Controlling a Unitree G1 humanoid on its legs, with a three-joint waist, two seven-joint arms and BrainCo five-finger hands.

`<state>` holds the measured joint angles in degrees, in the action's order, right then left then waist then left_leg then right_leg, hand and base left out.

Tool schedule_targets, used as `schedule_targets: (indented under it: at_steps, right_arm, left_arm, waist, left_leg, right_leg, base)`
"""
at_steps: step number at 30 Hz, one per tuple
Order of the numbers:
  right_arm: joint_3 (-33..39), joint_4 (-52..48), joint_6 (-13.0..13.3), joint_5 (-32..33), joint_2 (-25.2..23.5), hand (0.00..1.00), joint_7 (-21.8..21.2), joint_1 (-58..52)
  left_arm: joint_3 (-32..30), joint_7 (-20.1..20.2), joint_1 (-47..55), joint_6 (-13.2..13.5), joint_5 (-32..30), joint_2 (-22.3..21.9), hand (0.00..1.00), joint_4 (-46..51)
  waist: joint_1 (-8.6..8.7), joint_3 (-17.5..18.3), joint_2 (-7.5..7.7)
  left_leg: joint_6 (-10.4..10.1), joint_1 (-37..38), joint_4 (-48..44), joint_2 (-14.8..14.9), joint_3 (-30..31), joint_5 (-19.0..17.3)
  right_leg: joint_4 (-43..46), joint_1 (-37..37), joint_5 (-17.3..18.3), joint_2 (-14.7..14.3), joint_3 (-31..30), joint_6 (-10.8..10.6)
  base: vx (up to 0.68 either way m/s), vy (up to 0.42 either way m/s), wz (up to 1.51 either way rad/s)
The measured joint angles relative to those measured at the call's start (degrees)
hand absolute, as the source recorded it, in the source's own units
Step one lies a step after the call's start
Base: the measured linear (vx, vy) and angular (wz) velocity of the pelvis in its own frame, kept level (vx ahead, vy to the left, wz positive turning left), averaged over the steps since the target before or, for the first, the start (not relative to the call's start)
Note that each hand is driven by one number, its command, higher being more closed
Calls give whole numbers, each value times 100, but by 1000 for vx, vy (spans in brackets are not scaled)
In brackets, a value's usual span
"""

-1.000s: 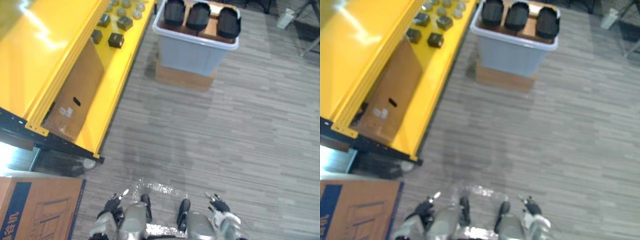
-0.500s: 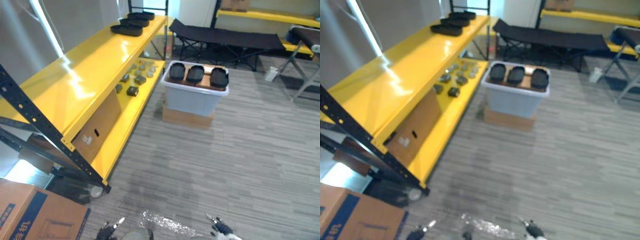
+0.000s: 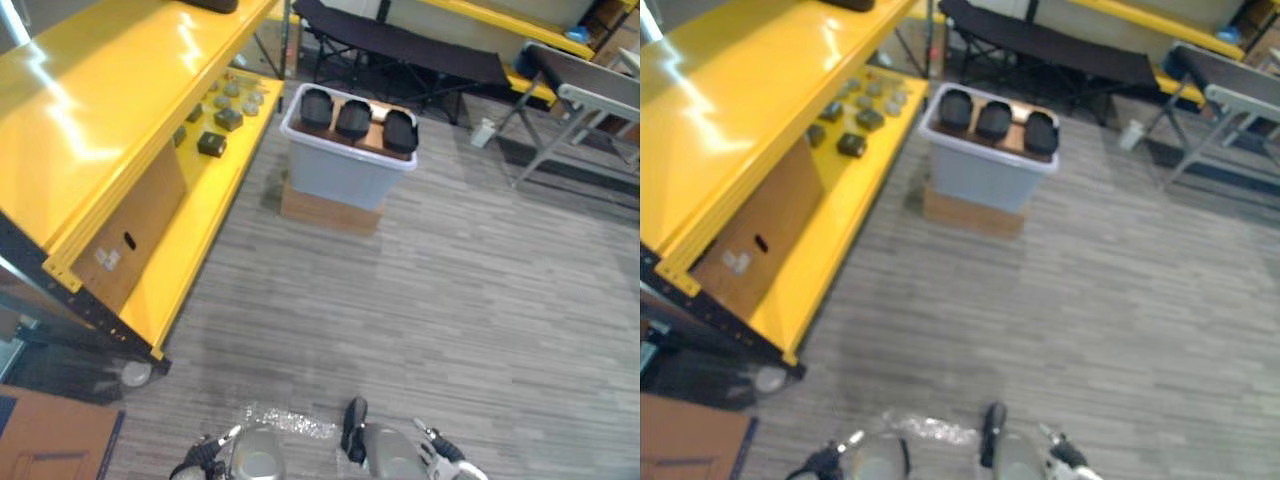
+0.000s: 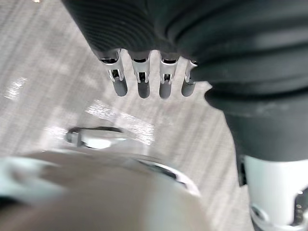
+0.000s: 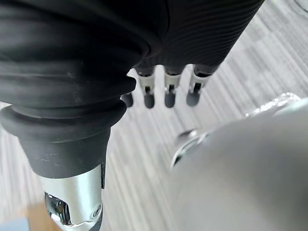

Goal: Walk over and take plastic housings, then place them on the shelf

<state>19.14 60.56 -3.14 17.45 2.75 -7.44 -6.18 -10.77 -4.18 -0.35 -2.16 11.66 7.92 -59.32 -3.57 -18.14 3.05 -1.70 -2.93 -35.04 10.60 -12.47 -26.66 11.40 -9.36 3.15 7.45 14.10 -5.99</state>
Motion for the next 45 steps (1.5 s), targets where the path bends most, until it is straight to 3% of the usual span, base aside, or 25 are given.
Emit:
schedule_targets:
  at_steps: [4, 5, 8, 10, 12, 13, 14, 15, 16, 18, 20, 22, 23, 25, 27, 28, 29, 33, 35, 37, 39, 42, 43, 44, 45]
  right_arm:
    - [185, 20, -48, -34, -24, 0, 26, -155]
    - [40, -9, 352, -216, 208, 0, 141, 23]
    - [104, -255, 924, -543, 223, 0, 152, 218]
    - [-13, -558, 952, -607, 183, 0, 163, 378]
    - [-317, -731, 1009, -594, 380, 0, 256, 612]
    - [-503, -681, 1022, -574, 350, 0, 268, 844]
    - [-614, -674, 1021, -563, 327, 0, 254, 1006]
    - [-690, -822, 1019, -461, 347, 0, 264, 1087]
    - [-688, -862, 1017, -453, 370, 0, 257, 1196]
    - [-704, -925, 1022, -465, 403, 0, 222, 1269]
    - [-823, -534, 924, -493, 356, 0, 82, 1263]
    - [-823, -147, 840, -533, 329, 0, 39, 1188]
    - [-827, 124, 773, -538, 281, 0, -12, 994]
    - [-803, 162, 761, -531, 195, 0, -7, 836]
    - [-590, 71, 720, -481, 121, 0, 10, 681]
    - [-505, 35, 651, -488, 93, 0, 28, 594]
    - [-461, 30, 580, -496, 18, 0, 46, 513]
    - [-316, -57, 477, -537, 71, 0, 107, 526]
    - [-244, -112, 448, -511, 93, 0, 213, 525]
    - [-266, -129, 460, -499, 95, 0, 287, 472]
    - [-324, -140, 495, -527, 73, 0, 338, 414]
    - [-177, -141, 603, -487, 119, 0, 449, 439]
    - [-62, -142, 623, -488, 155, 0, 508, 481]
    - [-52, -142, 630, -500, 174, 0, 510, 486]
    - [-38, -129, 650, -546, 123, 0, 503, 528]
  left_arm:
    - [73, -47, -169, 237, 670, -330, 0, 326]
    - [-417, -74, -219, 111, 812, -623, 0, 394]
    - [-605, -50, -17, -48, 855, -680, 0, 388]
    - [-879, 25, 64, -29, 842, -683, 0, 493]
    - [-1221, 108, 293, 0, 98, -792, 0, 422]
    - [-1310, 199, 666, 57, -524, -703, 0, 366]
    - [-1294, 240, 831, 80, -688, -653, 0, 349]
    - [-1279, 276, 983, 93, -958, -535, 0, 353]
    - [-1268, 278, 1051, 99, -1083, -439, 0, 345]
    - [-1132, 211, 1040, 213, -1267, -415, 0, 347]
    - [-750, -35, 811, 489, -1179, -340, 0, 373]
    - [-561, -151, 646, 587, -1098, -258, 0, 428]
    - [-349, -256, 315, 733, -859, -192, 0, 601]
    - [-311, -373, -1, 821, -533, -131, 0, 890]
    - [-235, -415, -301, 868, -321, -167, 0, 994]
    - [-195, -415, -388, 841, -257, -213, 0, 1014]
    - [-195, -411, -379, 737, -231, -236, 0, 1004]
    - [-130, -398, -288, 447, -19, -883, 0, 785]
    - [-193, -366, -184, 213, 0, -1092, 0, 584]
    - [-292, -355, -169, 122, 225, -996, 0, 607]
    - [-428, -305, -75, 76, 367, -891, 0, 466]
    - [-467, -156, 101, 65, 298, -790, 0, 397]
    - [-601, -79, 179, 82, 280, -773, 0, 399]
    - [-655, -50, 197, 89, 239, -767, 0, 394]
    - [-696, 6, 157, 152, 92, -638, 0, 367]
  waist:
    - [136, 65, -167]
    - [103, -64, -396]
    - [57, -49, -440]
    - [-103, -17, -388]
    - [-325, -122, -583]
    - [-554, -155, -424]
    - [-553, -127, -308]
    - [-569, -60, 22]
    - [-643, -37, 125]
    - [-681, -23, 144]
    - [-572, -58, 89]
    - [-478, -92, 32]
    - [-392, -123, -52]
    - [-270, -120, -145]
    - [-169, -92, -123]
    - [-168, -52, -57]
    - [-160, 29, 113]
    - [-160, 297, -350]
    - [-83, 318, -324]
    - [-32, 316, -359]
    - [-55, 350, -407]
    - [-43, 362, -432]
    - [-52, 360, -436]
    - [-56, 352, -457]
    - [-112, 267, -346]
  left_leg:
    - [-375, 365, 787, 63, 83, 122]
    - [-480, -825, -1695, 543, 270, 1145]
    - [-464, -1140, -1312, 372, 62, 1154]
    - [-401, -1528, -830, 123, 11, 1161]
    - [-417, -1563, 709, -135, 394, 1810]
    - [-21, -1306, 641, -219, 238, 1910]
    - [-28, -1315, 633, -341, 221, 1781]
    - [67, -1311, 617, -526, 133, 1671]
    - [78, -1313, 538, -598, 74, 1520]
    - [229, -1274, 251, -616, 53, 1155]
    - [376, -877, 90, -577, 62, 754]
    - [392, -545, 105, -526, 142, 661]
    - [376, -108, 324, -467, 302, 647]
    - [267, 147, 586, -225, 362, 677]
    - [14, 331, 685, -96, 361, 581]
    - [-250, 452, 619, -68, 369, 403]
    - [-464, 568, 514, -102, 425, 206]
    - [-619, 808, 884, 301, 638, 301]
    - [-482, 561, 218, 262, 796, 714]
    - [-533, 94, -913, 408, 954, 1485]
    - [-583, -304, -1683, 566, 896, 1445]
    - [-438, -636, -721, 347, 292, 1164]
    - [-419, -646, 456, 168, 226, 1251]
    - [-394, -617, 950, 118, 221, 1453]
    - [-357, -393, 1212, -10, 41, 1712]
  right_leg:
    - [252, -75, -403, -86, 49, 148]
    - [462, 507, -39, -142, 286, 580]
    - [376, 1150, 49, -28, 280, 503]
    - [194, 1468, 634, 35, 317, 555]
    - [372, 1678, 1086, -11, 256, 109]
    - [495, 1736, 1234, 15, -200, 94]
    - [523, 1733, 1265, 92, -329, 138]
    - [537, 1702, 1275, 281, -390, 98]
    - [527, 1708, 1267, 346, -498, 66]
    - [962, 1661, 1209, 424, -599, -65]
    - [3222, 831, 1004, 652, -634, -573]
    - [3816, 658, 1183, 630, -589, -373]
    - [3667, 407, 1460, 527, -295, -24]
    - [2521, 90, 1481, 226, 10, 111]
    - [1045, -281, 716, 153, 22, 224]
    - [417, -381, 86, 173, 9, 287]
    - [363, -373, -977, 261, -12, 281]
    - [1139, -590, -81, -26, 149, 406]
    - [1529, -581, 377, 82, 236, 409]
    - [1481, -207, 575, 35, 301, 460]
    - [1204, 231, 629, -67, 339, 540]
    - [792, 653, 597, -34, 296, 487]
    - [720, 714, 581, -17, 247, 387]
    - [739, 723, 615, -29, 217, 323]
    - [825, 723, 679, 86, 19, 208]
  base:
    - [542, -312, 22]
    - [1070, -472, 28]
    - [640, -135, -8]
    - [335, 86, -8]
    - [309, 170, -42]
    - [361, 227, -63]
    - [373, 205, -31]
    - [394, 150, 14]
    - [410, 145, 8]
    - [418, 164, -7]
    - [418, 163, -1]
    - [423, 1, 25]
    - [493, -116, 32]
    - [373, -136, 23]
    - [376, -203, 10]
    - [421, -304, 18]
    - [351, -288, 15]
    - [317, -244, 7]
    - [284, -259, 31]
    - [271, -223, 17]
    - [278, -81, -3]
    - [298, 17, -17]
    - [196, 79, -18]
    - [326, 162, -34]
    - [214, 131, -36]
